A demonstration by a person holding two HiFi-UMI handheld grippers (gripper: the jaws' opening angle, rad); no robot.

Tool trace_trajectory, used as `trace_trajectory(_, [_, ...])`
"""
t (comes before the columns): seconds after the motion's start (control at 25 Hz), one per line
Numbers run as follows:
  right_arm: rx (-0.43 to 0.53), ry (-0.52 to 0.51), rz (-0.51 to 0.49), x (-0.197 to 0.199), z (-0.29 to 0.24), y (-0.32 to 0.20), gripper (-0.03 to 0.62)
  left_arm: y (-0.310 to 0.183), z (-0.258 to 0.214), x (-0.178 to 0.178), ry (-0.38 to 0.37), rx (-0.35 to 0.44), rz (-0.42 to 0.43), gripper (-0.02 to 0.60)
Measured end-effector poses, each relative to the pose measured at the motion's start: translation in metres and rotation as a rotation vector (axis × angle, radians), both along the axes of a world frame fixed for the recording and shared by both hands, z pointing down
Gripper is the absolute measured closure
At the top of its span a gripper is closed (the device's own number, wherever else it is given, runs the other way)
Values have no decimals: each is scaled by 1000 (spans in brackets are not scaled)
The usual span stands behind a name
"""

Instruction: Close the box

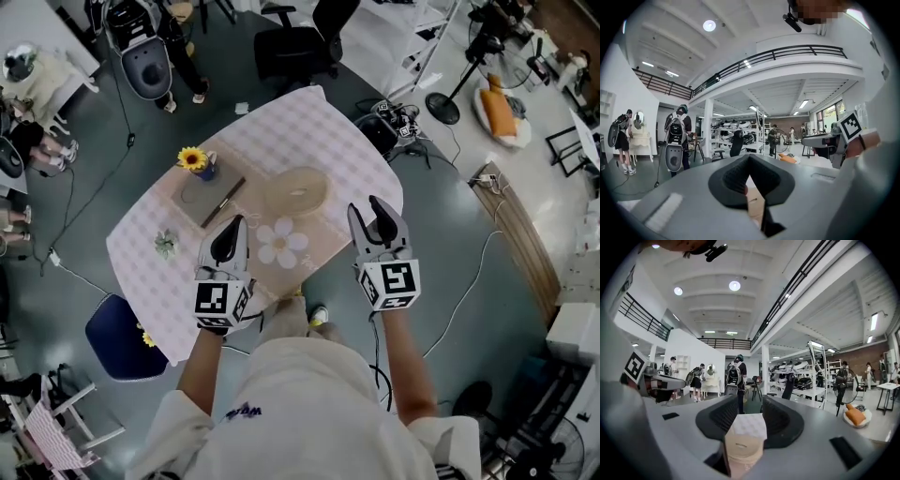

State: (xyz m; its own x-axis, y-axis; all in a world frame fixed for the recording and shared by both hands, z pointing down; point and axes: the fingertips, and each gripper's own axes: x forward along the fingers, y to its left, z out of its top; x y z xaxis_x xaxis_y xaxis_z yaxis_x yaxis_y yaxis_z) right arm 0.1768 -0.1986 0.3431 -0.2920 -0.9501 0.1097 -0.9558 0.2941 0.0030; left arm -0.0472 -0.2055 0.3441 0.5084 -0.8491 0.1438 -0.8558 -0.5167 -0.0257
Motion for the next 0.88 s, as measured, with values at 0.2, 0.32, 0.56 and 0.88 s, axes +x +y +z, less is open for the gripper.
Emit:
trace_trajectory(0.2, [58, -36, 9, 7, -22, 35, 421, 33, -24, 9, -13, 64, 14, 580])
trace_trajectory(0.32, [88, -46, 0, 8, -34, 55, 421, 52, -36, 8, -10, 89, 12, 580])
trace_trajectory(0.56, [119, -23, -10, 20, -52, 90, 421, 71, -35, 19, -18, 100, 16, 580])
trace_trajectory(0.88, [149, -36, 21, 21, -59, 102, 428, 78, -42, 19, -67, 144, 40, 580])
